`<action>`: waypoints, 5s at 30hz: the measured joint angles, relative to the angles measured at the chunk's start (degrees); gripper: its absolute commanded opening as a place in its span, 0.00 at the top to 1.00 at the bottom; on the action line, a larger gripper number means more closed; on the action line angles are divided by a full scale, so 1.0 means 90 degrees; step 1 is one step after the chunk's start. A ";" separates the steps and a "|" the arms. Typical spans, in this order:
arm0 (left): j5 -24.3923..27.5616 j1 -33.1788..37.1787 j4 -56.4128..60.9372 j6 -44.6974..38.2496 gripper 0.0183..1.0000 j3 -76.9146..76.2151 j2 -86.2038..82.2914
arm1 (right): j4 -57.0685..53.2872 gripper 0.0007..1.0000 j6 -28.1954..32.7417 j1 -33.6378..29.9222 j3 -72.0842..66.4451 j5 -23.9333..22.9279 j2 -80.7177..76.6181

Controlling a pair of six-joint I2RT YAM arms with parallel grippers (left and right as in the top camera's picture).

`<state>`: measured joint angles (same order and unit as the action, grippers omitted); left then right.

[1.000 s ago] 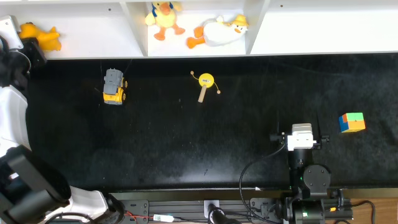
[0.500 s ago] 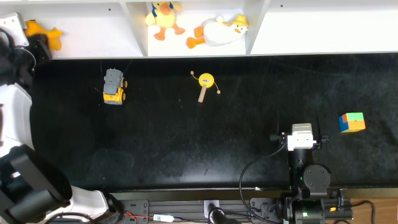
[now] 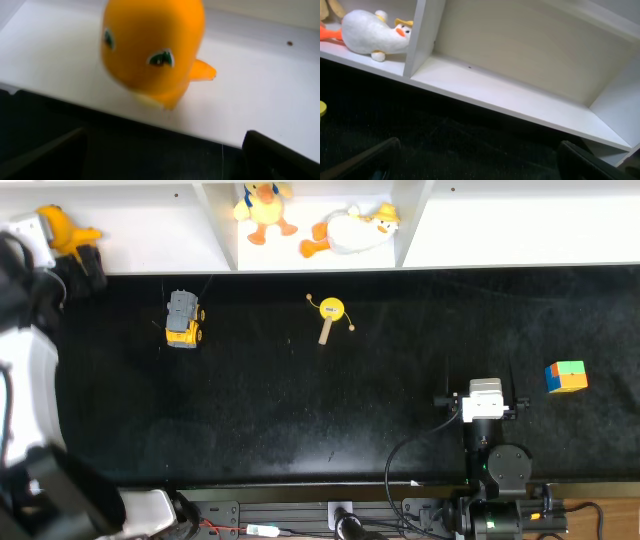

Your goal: Store Toys

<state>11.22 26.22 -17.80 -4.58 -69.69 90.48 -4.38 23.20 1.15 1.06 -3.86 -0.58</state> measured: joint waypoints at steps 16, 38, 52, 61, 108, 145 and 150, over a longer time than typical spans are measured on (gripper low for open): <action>-0.0372 -0.2110 0.0588 0.0015 0.00 0.4124 -0.2693 | 0.0007 0.01 0.0000 0.0000 0.0000 -0.0005 -0.0005; -0.0656 -0.2334 0.2650 -0.0017 0.43 0.4034 -0.0595 | 0.0002 0.00 0.0000 0.0000 0.0000 -0.0005 -0.0005; -0.0855 -0.2334 0.1190 0.0000 0.60 0.4328 -0.2688 | 0.0007 0.00 0.0000 0.0000 0.0000 -0.0005 -0.0005; -0.0721 -0.2334 0.0556 0.0002 0.60 0.4097 -0.3738 | 0.0000 0.01 0.0000 0.0000 0.0000 -0.0005 -0.0007; -0.1112 -0.2696 0.1695 0.0168 0.00 0.5102 -0.4357 | -0.0005 0.00 0.0000 0.0000 0.0000 -0.0005 -0.0007; -0.1280 -0.2693 0.1452 0.0520 0.00 0.7669 -0.9957 | 0.0000 0.01 0.0000 0.0000 0.0000 -0.0002 -0.0005; -0.1275 -0.2693 0.1452 0.0520 0.00 0.7669 -0.9957 | 0.0000 0.00 0.0000 0.0000 0.0000 -0.0002 -0.0005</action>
<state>-0.25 1.98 -4.73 0.10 -0.67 0.86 -4.38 23.20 1.15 1.06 -3.88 -0.62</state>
